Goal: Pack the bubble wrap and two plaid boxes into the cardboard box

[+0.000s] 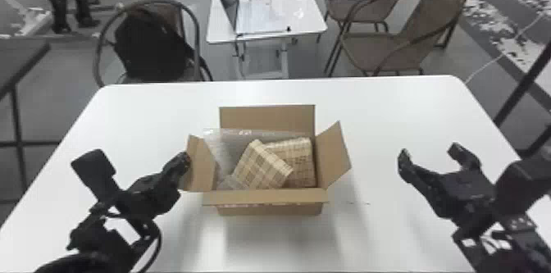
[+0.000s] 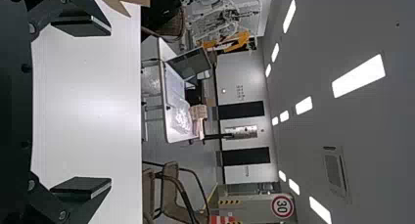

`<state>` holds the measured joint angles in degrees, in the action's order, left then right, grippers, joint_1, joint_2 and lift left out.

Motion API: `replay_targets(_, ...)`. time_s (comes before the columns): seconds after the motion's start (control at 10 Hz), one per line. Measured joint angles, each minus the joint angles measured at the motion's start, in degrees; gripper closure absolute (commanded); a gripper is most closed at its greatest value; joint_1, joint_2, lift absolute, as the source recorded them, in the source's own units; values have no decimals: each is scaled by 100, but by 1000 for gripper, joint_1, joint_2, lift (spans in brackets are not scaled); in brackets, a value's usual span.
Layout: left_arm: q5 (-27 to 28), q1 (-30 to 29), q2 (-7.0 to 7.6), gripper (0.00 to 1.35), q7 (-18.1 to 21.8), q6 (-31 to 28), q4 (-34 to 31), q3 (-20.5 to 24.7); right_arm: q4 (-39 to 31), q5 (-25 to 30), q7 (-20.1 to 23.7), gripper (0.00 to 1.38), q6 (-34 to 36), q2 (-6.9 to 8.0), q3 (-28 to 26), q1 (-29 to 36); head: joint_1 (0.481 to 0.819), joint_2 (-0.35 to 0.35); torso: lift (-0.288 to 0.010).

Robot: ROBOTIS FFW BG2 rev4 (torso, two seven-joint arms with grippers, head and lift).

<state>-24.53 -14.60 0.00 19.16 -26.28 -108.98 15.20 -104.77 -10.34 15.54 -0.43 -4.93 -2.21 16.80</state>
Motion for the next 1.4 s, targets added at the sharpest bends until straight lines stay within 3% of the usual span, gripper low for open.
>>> replay_targets(0.4, 46, -4, 0, 1219, -33, 77, 8, -9, 149, -109, -476, 202, -512, 40, -69, 589, 695, 32, -104)
replay_targets(0.8, 174, -55, 0, 1219, -529, 545, -31, 122, 235, -151, -481, 202, -554, 88, -61, 555, 695, 73, -104)
replay_targets(1.1, 29, -219, 0, 1219, -1446, 1070, -38, 196, 247, -199, -481, 202, -511, 88, -60, 543, 695, 132, -104)
replay_targets(1.4, -181, -491, 0, 1219, -2516, 2165, 128, 246, 246, -227, -473, 202, -455, 82, -60, 534, 695, 201, -104)
